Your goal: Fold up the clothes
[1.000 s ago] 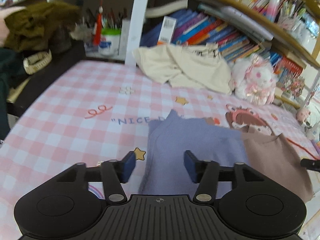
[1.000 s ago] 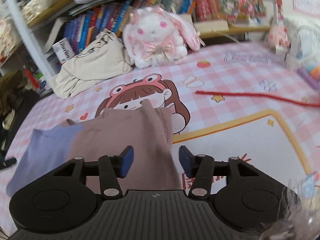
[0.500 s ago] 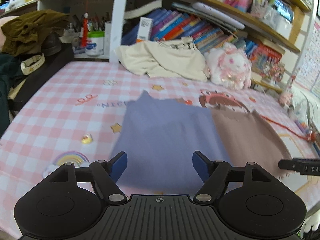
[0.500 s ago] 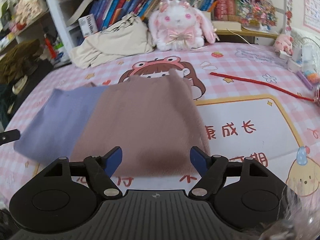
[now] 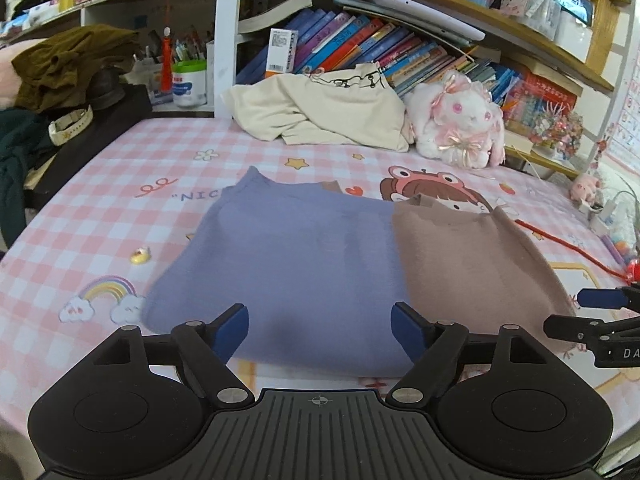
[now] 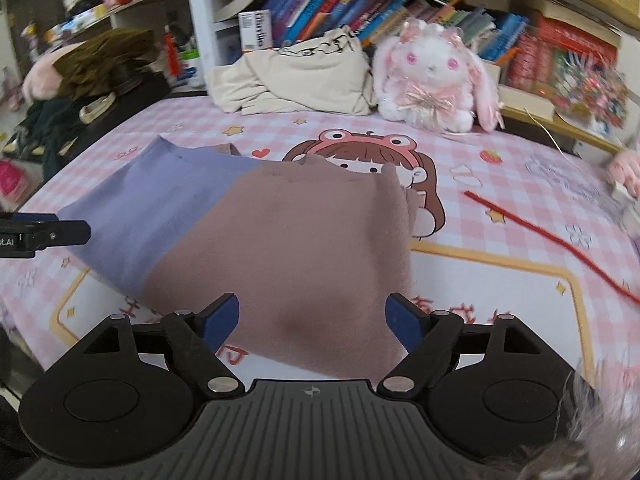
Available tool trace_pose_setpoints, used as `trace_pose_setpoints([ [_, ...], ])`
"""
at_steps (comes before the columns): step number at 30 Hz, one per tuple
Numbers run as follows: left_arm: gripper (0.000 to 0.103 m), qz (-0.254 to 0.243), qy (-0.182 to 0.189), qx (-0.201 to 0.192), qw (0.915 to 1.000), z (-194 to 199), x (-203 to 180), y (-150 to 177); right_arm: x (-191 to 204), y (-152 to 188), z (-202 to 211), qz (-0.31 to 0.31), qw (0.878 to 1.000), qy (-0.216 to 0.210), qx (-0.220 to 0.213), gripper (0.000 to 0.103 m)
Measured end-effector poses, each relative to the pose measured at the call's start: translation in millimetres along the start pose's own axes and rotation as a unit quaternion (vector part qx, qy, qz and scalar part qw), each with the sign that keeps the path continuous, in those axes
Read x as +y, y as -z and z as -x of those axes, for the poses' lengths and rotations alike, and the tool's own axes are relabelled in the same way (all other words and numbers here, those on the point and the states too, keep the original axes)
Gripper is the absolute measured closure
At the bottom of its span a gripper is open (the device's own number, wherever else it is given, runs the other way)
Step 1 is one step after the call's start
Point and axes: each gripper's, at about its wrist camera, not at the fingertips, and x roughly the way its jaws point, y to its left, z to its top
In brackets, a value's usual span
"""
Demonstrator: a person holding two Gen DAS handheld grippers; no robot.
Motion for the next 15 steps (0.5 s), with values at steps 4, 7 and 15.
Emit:
trace_pose_setpoints([
  [4,0.022,0.015,-0.023,0.003,0.9996,-1.3,-24.6,5.1,-21.6,-1.4,1.9,0.03,0.999,-0.023,-0.002,0.023],
  [7,0.018,0.026,-0.043,0.001,0.9987,-1.3,-42.3,9.6,-39.1,-1.5,3.4,0.05,0.998,-0.038,-0.004,0.022],
  [15,0.011,0.083,-0.102,0.03,0.9909,-4.1,-74.5,26.3,-77.2,6.9,-0.6,0.073,0.994,-0.083,0.007,0.022],
])
